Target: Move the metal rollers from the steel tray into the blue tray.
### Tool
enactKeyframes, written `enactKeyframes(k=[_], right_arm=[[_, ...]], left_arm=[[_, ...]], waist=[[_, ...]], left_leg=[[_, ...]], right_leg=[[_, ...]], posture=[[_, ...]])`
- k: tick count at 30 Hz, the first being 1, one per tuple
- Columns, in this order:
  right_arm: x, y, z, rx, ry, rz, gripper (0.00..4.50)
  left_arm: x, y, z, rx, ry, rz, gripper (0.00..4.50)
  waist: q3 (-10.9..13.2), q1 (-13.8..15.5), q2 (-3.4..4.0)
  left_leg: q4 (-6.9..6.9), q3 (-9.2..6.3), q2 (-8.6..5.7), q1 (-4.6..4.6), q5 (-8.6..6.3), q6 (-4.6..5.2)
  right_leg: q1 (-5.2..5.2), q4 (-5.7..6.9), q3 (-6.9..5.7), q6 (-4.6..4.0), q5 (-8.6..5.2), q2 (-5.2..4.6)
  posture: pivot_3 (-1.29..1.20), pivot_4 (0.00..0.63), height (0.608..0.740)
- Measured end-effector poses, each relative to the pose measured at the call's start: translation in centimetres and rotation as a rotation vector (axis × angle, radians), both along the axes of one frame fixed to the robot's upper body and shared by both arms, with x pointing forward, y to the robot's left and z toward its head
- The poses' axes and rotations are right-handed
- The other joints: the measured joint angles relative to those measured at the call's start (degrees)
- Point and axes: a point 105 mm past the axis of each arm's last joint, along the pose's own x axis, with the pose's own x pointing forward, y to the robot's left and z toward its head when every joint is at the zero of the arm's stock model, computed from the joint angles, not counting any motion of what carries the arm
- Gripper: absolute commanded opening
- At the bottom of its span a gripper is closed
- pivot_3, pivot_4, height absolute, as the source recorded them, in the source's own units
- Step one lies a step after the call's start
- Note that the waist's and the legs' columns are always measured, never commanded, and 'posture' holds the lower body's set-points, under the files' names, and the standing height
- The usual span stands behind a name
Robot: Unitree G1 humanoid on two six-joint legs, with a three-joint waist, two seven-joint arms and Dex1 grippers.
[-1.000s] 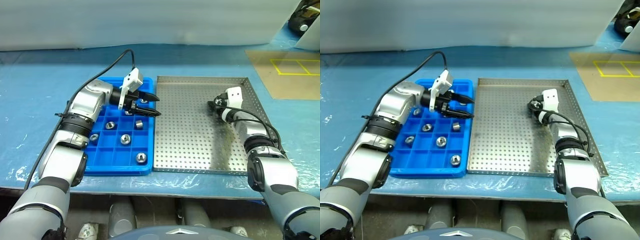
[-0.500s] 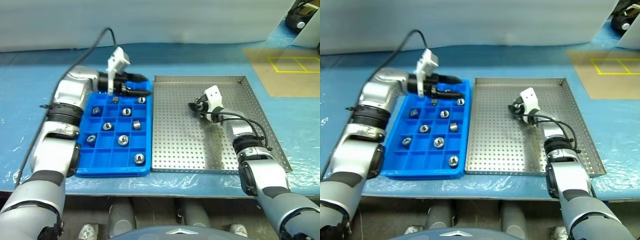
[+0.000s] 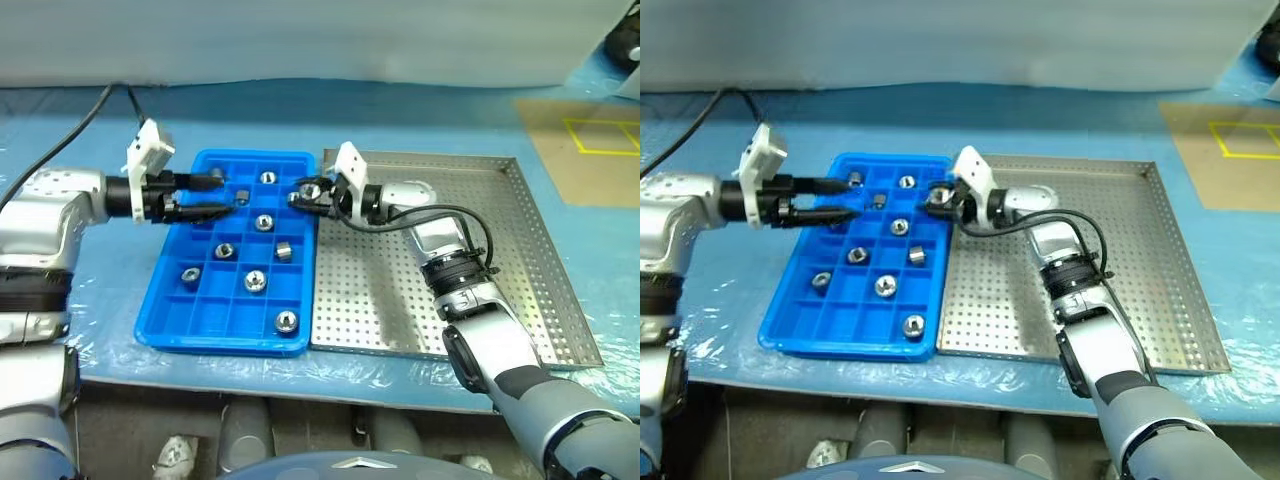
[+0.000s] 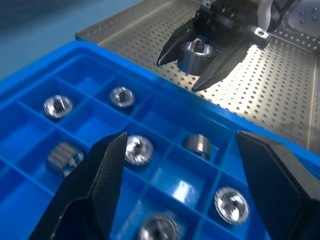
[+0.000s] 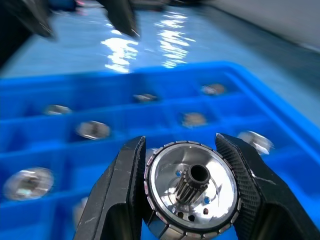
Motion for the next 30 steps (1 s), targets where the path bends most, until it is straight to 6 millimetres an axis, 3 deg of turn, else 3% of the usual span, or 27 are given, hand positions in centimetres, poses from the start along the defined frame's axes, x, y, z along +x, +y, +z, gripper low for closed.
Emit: enactKeyframes(k=[3,7,17,22,30], right_arm=[[-1.9,1.9,0.2,0.0,0.024,0.123,1.77],[-3.5,4.4,-0.3,0.004,0.048,0.224,1.77],[-5.3,8.1,-2.3,0.009,0.129,0.321,1.77],[-4.9,8.4,-3.5,-0.01,0.149,0.304,1.77],[-4.3,7.2,-4.7,-0.055,0.168,0.284,1.77]], left_arm=[[-2.1,0.2,-0.9,-0.001,0.045,0.019,3.66],[-3.8,0.6,-0.4,-0.006,0.04,0.068,3.66],[-6.4,2.4,-0.4,0.007,0.07,0.186,3.66],[-6.9,3.1,-0.2,0.024,0.072,0.211,3.66],[-8.0,3.7,-0.6,0.034,0.11,0.215,3.66]], waist=[[0.0,0.8,0.0],[0.0,2.1,0.03],[0.0,4.0,0.04],[0.0,4.9,0.03],[0.0,5.0,0.02]], left_leg=[[0.0,-0.23,0.0,0.02,0.09,-0.17],[0.0,-0.71,0.02,0.05,0.23,-0.4],[-0.02,-0.95,0.14,0.08,0.42,-0.72],[-0.02,-0.96,0.15,0.05,0.44,-0.74],[-0.02,-0.98,0.2,0.04,0.46,-0.78]], right_leg=[[0.01,0.16,-0.11,-0.01,-0.01,-0.05],[0.02,0.5,-0.26,-0.12,-0.09,-0.02],[0.02,0.87,-0.15,-0.18,-0.14,0.0],[0.02,0.83,-0.17,-0.22,-0.18,0.02],[0.01,0.84,-0.2,-0.23,-0.19,0.06]], posture=[[0.29,0.15,0.74],[0.35,0.15,0.74],[0.44,0.15,0.74],[0.43,0.15,0.74],[0.42,0.15,0.74]])
